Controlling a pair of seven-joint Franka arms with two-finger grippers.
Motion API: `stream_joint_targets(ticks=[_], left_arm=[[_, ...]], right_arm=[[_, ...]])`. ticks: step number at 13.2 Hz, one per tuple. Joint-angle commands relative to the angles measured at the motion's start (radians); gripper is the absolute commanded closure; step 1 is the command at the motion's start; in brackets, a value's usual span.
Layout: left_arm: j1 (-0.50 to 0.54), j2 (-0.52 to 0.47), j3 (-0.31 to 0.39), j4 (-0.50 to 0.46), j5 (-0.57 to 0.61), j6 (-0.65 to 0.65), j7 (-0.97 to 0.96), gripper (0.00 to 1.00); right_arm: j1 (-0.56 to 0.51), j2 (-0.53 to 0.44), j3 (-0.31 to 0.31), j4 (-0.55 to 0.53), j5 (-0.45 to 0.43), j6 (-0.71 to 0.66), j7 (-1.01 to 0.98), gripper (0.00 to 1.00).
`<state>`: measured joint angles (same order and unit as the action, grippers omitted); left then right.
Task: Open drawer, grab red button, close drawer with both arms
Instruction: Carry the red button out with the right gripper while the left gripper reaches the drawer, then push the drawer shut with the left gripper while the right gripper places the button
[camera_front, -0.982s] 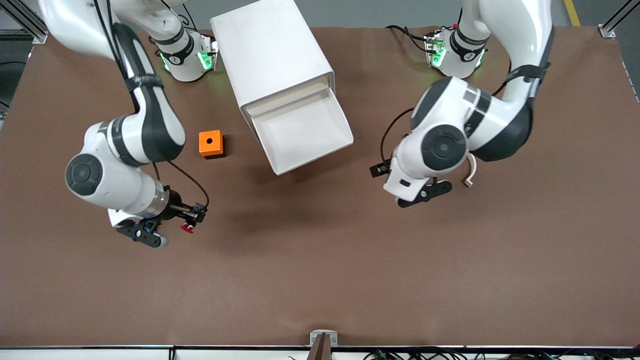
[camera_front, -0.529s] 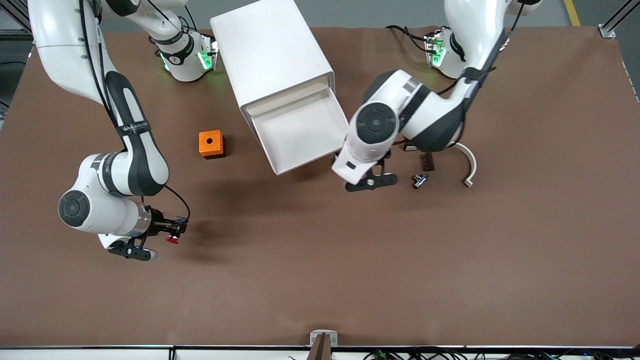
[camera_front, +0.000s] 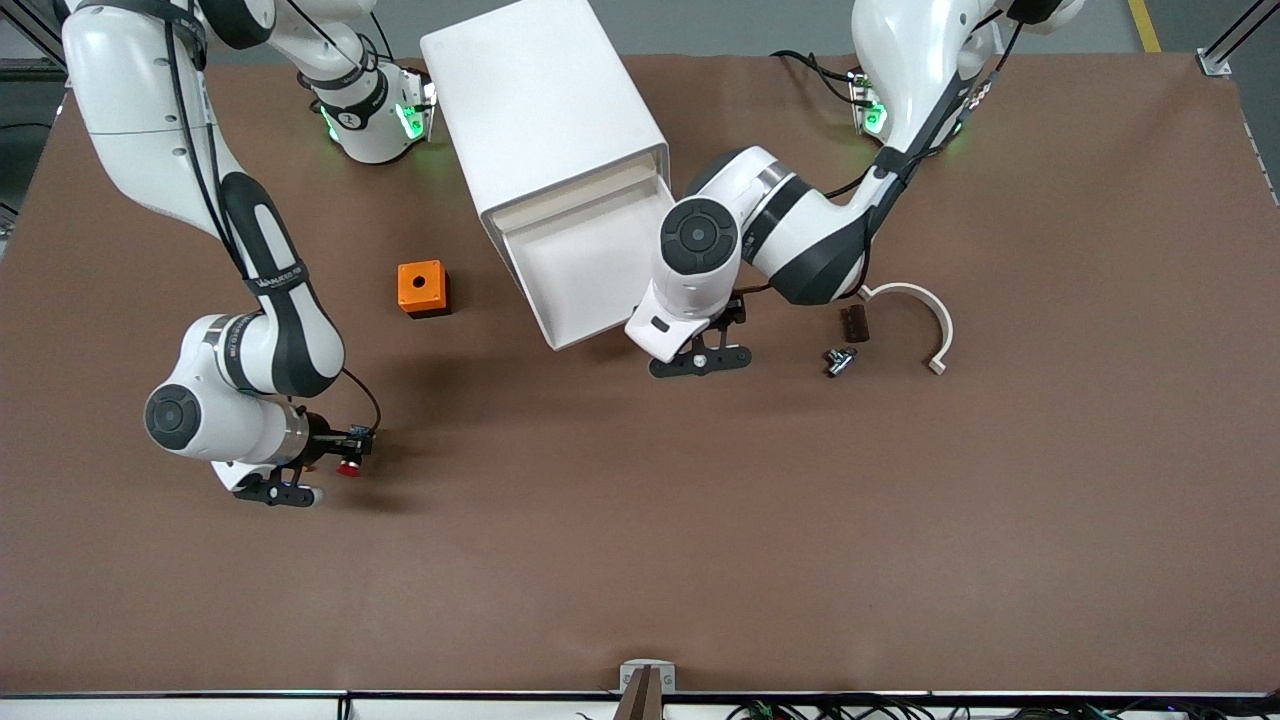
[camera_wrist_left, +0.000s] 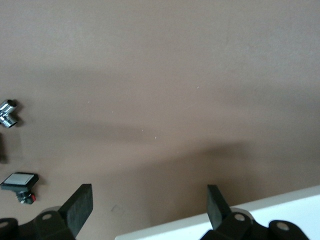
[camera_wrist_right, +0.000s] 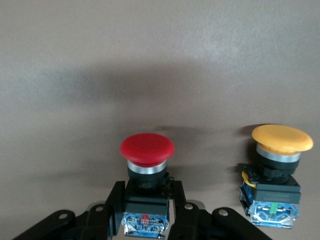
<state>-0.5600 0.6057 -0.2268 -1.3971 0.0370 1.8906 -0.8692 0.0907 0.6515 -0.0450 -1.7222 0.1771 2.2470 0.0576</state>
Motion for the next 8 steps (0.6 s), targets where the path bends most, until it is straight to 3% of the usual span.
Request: stream_joint_targets(ticks=[1, 6, 7, 8], left_arm=[[-0.033, 0.037, 0.001, -0.002, 0.024, 0.068, -0.02, 0.0], [-0.054, 0.077, 0.0, -0.003, 0.024, 0.125, -0.028, 0.0], [-0.055, 0.075, -0.002, -0.01, 0.012, 0.124, -0.049, 0.0], [-0.057, 0.074, -0.003, -0.014, 0.008, 0.119, -0.079, 0.0]], right_arm=[[-0.019, -0.016, 0.019, -0.03, -0.01, 0.022, -0.015, 0.85], [-0.037, -0.023, 0.019, -0.025, -0.01, 0.014, -0.012, 0.11], [-0.04, -0.026, 0.02, -0.016, -0.008, 0.013, -0.012, 0.01], [-0.04, -0.026, 0.019, 0.012, -0.01, 0.011, -0.013, 0.0]])
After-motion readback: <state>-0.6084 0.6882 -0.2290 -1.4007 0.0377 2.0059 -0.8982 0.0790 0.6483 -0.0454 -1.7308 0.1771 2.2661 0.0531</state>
